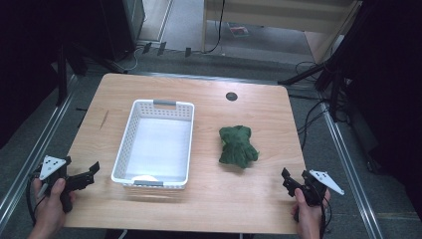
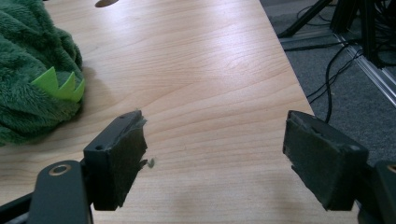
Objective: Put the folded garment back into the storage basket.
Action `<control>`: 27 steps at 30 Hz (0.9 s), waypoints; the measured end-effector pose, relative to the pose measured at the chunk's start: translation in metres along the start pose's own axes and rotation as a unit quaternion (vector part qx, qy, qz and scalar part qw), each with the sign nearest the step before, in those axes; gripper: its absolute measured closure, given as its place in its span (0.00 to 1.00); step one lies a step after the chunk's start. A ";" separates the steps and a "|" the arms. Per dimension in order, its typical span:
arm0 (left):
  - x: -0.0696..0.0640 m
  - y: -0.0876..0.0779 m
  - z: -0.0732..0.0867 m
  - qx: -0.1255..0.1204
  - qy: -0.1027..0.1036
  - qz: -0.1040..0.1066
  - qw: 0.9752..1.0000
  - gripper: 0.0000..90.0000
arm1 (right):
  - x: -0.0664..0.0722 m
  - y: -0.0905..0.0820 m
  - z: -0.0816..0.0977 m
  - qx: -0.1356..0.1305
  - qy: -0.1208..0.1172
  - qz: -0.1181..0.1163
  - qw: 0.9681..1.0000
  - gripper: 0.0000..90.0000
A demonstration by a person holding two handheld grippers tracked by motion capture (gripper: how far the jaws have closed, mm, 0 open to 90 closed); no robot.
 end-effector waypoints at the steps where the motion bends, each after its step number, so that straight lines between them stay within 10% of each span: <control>1: 0.000 0.000 0.000 0.000 -0.001 0.000 1.000 0.00 | 0.000 0.000 0.000 0.002 -0.002 0.001 1.000 0.24; 27: 0.000 0.000 0.000 0.000 0.001 -0.002 1.000 0.00 | 0.039 -0.006 -0.026 0.034 -0.015 -0.023 0.999 0.01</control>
Point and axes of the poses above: each handheld gripper's, and its own axes: y roughly forward along the jaws, z roughly out of its underside, x roughly to its left, the point moved 6 cm from there along y, roughly forward along the jaws
